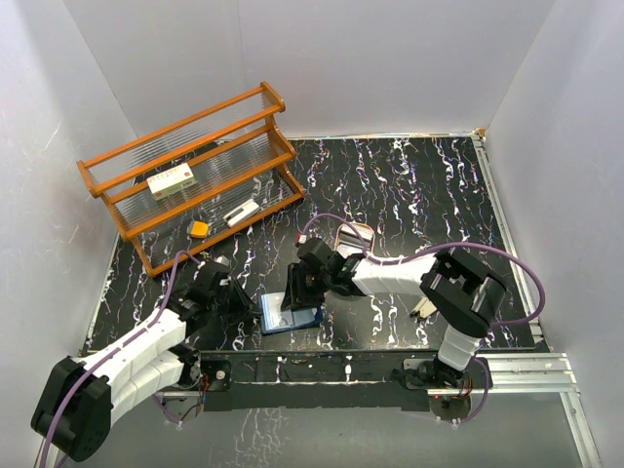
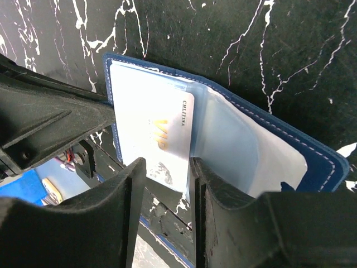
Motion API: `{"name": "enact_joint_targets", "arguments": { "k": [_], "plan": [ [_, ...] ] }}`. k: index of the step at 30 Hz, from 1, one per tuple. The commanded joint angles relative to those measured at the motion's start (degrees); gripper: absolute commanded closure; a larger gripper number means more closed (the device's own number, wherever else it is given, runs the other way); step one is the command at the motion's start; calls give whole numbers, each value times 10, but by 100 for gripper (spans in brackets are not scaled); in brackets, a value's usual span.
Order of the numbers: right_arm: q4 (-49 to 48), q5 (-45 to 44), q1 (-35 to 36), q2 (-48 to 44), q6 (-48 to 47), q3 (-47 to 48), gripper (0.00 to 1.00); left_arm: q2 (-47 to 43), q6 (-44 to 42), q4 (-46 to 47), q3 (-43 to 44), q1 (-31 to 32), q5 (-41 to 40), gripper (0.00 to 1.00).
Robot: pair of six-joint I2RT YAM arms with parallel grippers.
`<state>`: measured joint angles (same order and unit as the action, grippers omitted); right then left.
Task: Put the credit cards into the card holder
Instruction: Insert the credit card into the card holder.
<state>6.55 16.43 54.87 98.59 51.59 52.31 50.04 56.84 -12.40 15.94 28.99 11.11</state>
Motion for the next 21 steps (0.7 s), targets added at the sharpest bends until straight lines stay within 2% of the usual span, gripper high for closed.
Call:
{"name": "enact_joint_targets", "arguments": {
  "k": [1, 7, 13, 21],
  "plan": [
    [-14, 0, 8, -12, 12, 2, 66, -12, 7, 6, -8, -1, 4, 100],
    [-39, -5, 12, -10, 38, -9, 70, -7, 4, 4, -5, -1, 8, 100],
    [-69, -7, 12, -16, 55, -30, 71, -8, -6, -11, 5, -1, -2, 100],
    [-38, -43, 12, -24, 32, -16, 64, 4, -2, 2, 3, -1, 0, 100]
  ]
}}
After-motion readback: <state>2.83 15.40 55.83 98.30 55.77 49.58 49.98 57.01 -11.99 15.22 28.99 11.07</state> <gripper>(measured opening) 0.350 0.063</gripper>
